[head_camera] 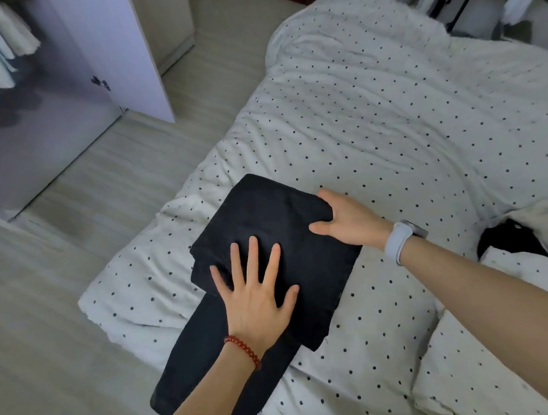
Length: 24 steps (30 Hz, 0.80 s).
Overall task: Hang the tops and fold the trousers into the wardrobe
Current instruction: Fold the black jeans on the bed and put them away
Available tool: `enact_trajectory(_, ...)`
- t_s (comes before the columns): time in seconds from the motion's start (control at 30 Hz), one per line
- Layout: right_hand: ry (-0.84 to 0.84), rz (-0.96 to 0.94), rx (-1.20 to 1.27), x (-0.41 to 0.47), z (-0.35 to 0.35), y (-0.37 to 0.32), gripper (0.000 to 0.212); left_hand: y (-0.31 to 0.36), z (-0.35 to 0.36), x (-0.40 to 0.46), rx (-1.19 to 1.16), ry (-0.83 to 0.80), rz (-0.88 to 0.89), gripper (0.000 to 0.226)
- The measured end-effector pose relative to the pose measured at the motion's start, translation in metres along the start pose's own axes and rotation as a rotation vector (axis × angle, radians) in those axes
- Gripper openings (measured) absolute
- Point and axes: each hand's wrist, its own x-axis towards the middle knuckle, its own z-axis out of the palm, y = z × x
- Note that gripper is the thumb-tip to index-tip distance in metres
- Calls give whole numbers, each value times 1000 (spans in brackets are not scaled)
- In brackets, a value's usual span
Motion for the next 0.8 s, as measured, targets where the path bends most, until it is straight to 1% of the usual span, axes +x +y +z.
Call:
enact_trajectory(0.07,47,-33,-79,-2,-38,-11,33,18,-24,26,-1,57,46,69)
enact_trajectory(0.17,118,-57,-202,-5,-93,-18,47,47,-53,64,-5,143,122,68)
enact_trajectory(0.3,211,-59,-424,-7,-154,-4,51,87,-91,126,-85,237,247,61)
enact_trajectory(0.37,267,-57,-508,-4,-179,8,54,105,-113,164,-129,257,264,60)
enact_trajectory(0.43,298,-36,-591,2,-192,21,56,116,-125,197,-109,186,276,63)
enact_trajectory(0.5,292,-2,-627,11,-192,42,56,123,-123,225,-40,107,307,69)
enact_trajectory(0.6,261,13,-624,22,-164,76,51,130,-110,261,75,-35,407,85)
enact_trajectory(0.67,301,-19,-637,25,-143,89,47,130,-98,280,159,-133,486,93)
enact_trajectory(0.73,364,-25,-547,22,-132,91,44,128,-90,289,231,-240,577,88)
enact_trajectory(0.8,407,-11,-380,14,-125,88,43,121,-87,290,258,-259,640,75)
